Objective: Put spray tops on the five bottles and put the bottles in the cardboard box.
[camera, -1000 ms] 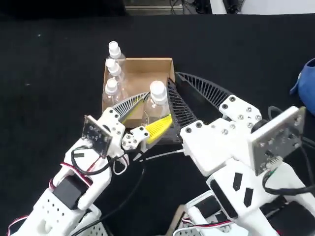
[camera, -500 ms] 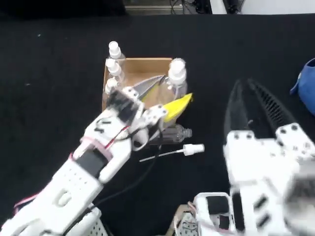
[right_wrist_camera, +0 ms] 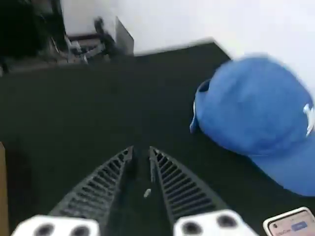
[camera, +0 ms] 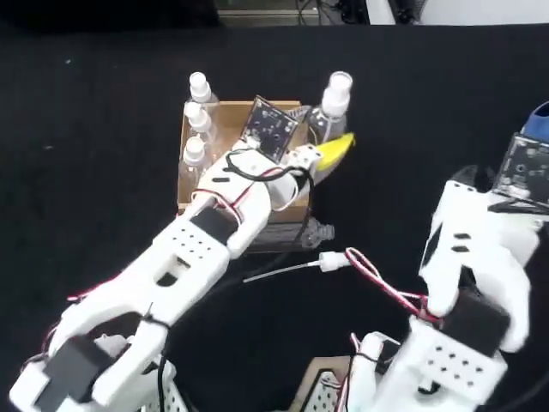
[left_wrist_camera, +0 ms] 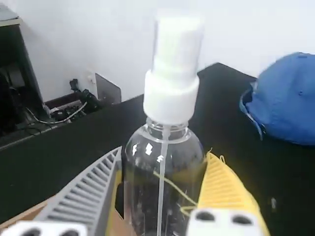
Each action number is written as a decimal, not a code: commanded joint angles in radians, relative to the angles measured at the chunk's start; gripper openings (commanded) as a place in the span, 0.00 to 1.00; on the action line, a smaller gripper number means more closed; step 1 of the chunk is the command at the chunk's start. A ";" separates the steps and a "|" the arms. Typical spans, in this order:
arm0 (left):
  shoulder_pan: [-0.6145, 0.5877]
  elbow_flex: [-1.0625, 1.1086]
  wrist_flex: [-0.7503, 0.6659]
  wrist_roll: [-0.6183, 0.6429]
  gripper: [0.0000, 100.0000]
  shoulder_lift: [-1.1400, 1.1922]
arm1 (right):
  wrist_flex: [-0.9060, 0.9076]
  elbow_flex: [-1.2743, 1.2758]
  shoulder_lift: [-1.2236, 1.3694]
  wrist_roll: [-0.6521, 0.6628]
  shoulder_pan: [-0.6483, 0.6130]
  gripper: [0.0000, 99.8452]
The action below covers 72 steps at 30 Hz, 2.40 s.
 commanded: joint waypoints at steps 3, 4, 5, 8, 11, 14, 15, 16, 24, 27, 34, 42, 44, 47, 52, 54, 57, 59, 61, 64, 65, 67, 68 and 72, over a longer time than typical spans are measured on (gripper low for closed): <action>-0.051 -0.048 -0.130 0.009 0.03 0.098 | -0.135 0.154 -0.019 -0.031 0.021 0.01; -0.062 -0.048 -0.129 0.009 0.03 0.106 | -0.152 0.182 -0.019 -0.046 0.023 0.01; -0.073 -0.047 -0.129 0.009 0.03 0.107 | -0.166 0.208 -0.019 -0.057 0.021 0.01; -0.088 -0.041 -0.129 0.009 0.03 0.115 | -0.192 0.272 -0.019 -0.094 0.015 0.01; -0.094 -0.021 -0.161 0.009 0.03 0.115 | -0.198 0.312 -0.019 -0.166 0.015 0.01; -0.097 0.018 -0.249 0.009 0.03 0.120 | -0.198 0.348 -0.019 -0.221 -0.014 0.01; -0.097 0.038 -0.284 0.008 0.03 0.120 | -0.198 0.364 -0.021 -0.232 -0.029 0.01; -0.097 0.054 -0.322 0.008 0.03 0.120 | -0.198 0.383 -0.025 -0.242 -0.048 0.01; -0.125 0.073 -0.420 0.009 0.03 0.172 | -0.348 0.527 -0.027 -0.269 -0.115 0.01; -0.125 0.031 -0.420 0.009 0.03 0.242 | -0.397 0.565 -0.027 -0.269 -0.115 0.01; -0.116 0.013 -0.420 0.009 0.03 0.282 | -0.414 0.591 -0.027 -0.269 -0.115 0.01; -0.113 -0.024 -0.420 0.006 0.03 0.331 | -0.414 0.591 -0.027 -0.269 -0.115 0.01; -0.107 -0.035 -0.422 0.000 0.03 0.345 | -0.414 0.591 -0.027 -0.269 -0.112 0.01; -0.099 -0.047 -0.422 0.000 0.03 0.347 | -0.414 0.591 -0.027 -0.269 -0.110 0.01; -0.096 -0.047 -0.422 0.000 0.03 0.356 | -0.414 0.593 -0.027 -0.265 -0.114 0.01; -0.096 -0.044 -0.422 0.003 0.03 0.361 | -0.414 0.593 -0.027 -0.262 -0.114 0.01; -0.104 -0.010 -0.439 0.000 0.03 0.354 | -0.414 0.593 -0.027 -0.262 -0.112 0.01; -0.107 0.028 -0.560 0.003 0.03 0.359 | -0.414 0.593 -0.027 -0.262 -0.112 0.01; -0.104 0.102 -0.753 0.003 0.03 0.364 | -0.414 0.593 -0.027 -0.262 -0.114 0.01; -0.090 0.165 -0.957 0.008 0.03 0.410 | -0.413 0.593 -0.027 -0.262 -0.114 0.01; -0.090 0.162 -0.964 0.008 0.03 0.434 | -0.413 0.593 -0.027 -0.264 -0.114 0.01; -0.104 0.134 -0.964 0.009 0.03 0.485 | -0.411 0.593 -0.027 -0.264 -0.114 0.01; -0.110 0.120 -0.964 0.009 0.03 0.508 | -0.411 0.593 -0.027 -0.264 -0.114 0.01; -0.108 0.107 -0.965 0.049 0.03 0.566 | -0.411 0.593 -0.027 -0.262 -0.114 0.01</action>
